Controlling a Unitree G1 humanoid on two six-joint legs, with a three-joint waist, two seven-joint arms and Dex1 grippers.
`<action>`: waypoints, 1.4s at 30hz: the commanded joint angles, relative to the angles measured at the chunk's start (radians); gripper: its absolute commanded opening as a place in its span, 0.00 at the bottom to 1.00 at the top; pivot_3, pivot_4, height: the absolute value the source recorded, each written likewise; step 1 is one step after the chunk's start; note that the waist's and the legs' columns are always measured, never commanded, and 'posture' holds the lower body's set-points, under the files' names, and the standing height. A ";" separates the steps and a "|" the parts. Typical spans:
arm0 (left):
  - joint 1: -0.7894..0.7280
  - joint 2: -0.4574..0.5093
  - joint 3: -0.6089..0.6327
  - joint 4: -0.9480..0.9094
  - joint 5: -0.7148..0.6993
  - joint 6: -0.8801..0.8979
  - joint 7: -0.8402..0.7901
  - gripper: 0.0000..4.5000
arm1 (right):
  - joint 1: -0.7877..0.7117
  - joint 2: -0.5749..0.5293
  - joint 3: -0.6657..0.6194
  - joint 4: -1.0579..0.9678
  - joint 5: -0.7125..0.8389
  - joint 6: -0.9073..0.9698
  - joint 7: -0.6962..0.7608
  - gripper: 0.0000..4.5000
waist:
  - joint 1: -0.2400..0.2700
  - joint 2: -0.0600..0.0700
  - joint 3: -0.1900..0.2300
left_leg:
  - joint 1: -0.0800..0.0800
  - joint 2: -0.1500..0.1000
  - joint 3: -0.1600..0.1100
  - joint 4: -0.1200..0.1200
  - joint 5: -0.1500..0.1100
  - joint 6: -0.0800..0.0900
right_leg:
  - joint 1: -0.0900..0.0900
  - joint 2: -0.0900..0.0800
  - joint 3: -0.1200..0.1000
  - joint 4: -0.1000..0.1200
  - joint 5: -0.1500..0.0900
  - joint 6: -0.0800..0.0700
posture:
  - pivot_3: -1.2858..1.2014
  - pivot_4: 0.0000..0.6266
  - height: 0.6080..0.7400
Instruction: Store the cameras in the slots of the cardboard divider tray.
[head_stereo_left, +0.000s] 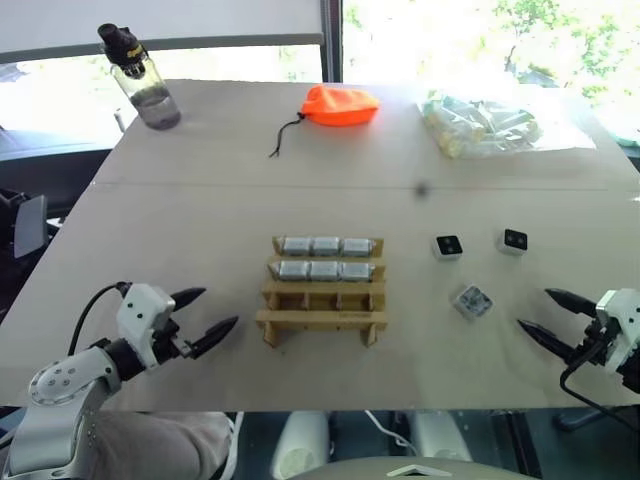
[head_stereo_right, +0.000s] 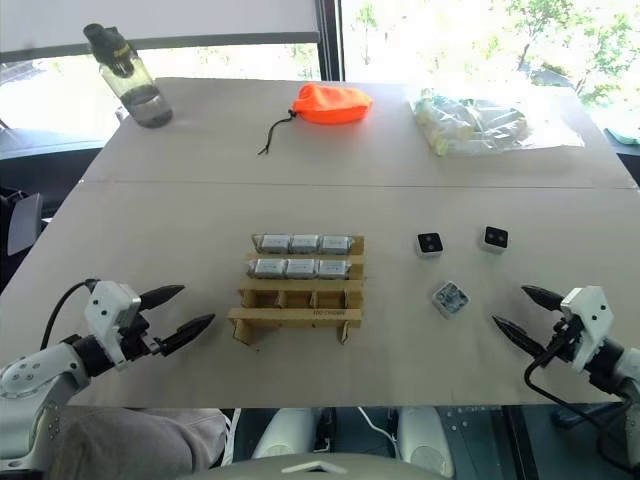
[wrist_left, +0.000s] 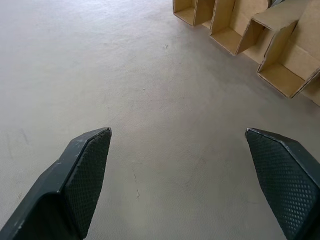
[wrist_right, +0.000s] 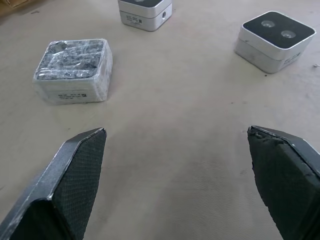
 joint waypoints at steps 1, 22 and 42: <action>-0.011 0.002 0.017 -0.014 -0.016 -0.011 0.000 0.99 | 0.010 -0.014 -0.001 -0.022 0.004 0.007 -0.004 0.99 | 0.000 0.000 0.000 | 0.000 0.000 0.000 0.000 0.000 0.000 | 0.000 0.000 0.000 0.000 0.000 0.000 | 0.52 0.24 0.89; -0.204 0.147 0.065 -0.151 -0.316 0.208 -0.180 0.99 | -0.019 0.028 0.061 -0.116 -0.050 0.054 -0.171 0.99 | -0.001 -0.001 -0.001 | 0.001 0.000 0.000 0.002 0.003 -0.005 | 0.002 0.001 0.000 0.000 0.000 0.000 | 0.52 0.24 0.89; -0.466 0.241 0.021 -0.306 -0.578 0.420 -0.299 0.99 | -0.351 0.233 0.075 -0.033 -0.084 0.274 -0.643 0.99 | -0.018 0.000 0.000 | 0.001 0.000 -0.002 0.001 0.005 -0.009 | 0.002 0.004 0.001 0.002 0.000 0.000 | 0.52 0.24 0.89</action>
